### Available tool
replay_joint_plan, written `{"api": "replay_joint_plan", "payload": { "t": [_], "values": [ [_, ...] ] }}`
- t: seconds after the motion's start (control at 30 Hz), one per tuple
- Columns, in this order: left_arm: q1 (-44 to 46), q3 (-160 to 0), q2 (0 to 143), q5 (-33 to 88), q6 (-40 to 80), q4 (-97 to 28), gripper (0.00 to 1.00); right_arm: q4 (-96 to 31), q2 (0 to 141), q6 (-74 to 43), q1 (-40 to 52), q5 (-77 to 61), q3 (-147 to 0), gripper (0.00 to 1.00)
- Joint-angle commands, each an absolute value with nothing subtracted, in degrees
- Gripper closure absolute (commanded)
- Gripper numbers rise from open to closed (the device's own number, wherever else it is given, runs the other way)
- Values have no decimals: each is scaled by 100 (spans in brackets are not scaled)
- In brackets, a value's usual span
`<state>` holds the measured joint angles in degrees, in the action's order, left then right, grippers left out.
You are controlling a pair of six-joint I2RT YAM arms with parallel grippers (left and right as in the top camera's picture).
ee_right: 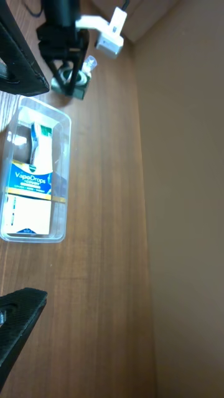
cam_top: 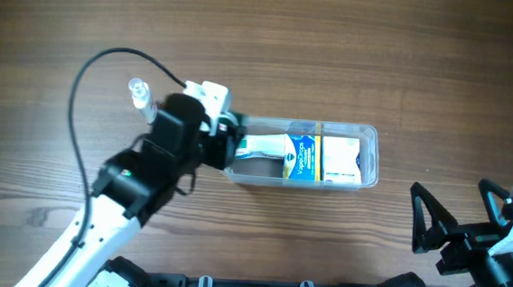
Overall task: Pack container
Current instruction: 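Carry the tin right and lower it into the container's right end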
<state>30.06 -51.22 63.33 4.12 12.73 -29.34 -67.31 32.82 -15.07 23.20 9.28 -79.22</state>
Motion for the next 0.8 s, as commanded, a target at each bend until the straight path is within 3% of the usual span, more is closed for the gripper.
{"api": "replay_joint_plan", "payload": {
  "t": [0.0,0.33,0.47,0.57,0.77],
  "values": [
    [3743,-5188,6873,113,2154,-2408,64,-6716,3277,-1461,2338,1009,-7937,0],
    [4936,-5188,9435,-217,2493,-231,66,-6716,3277,-1461,2338,1009,-7937,0],
    [4967,-5188,9723,-480,2488,-189,60,-6716,3277,-1459,2340,1011,-7937,0],
    [4965,-5190,9732,-701,2488,-97,44,-6716,3277,-1459,2338,1011,-7937,0],
    [4980,-5572,9539,-670,2495,-82,40,-6716,3277,-1461,2338,1009,-7937,0]
  ]
}}
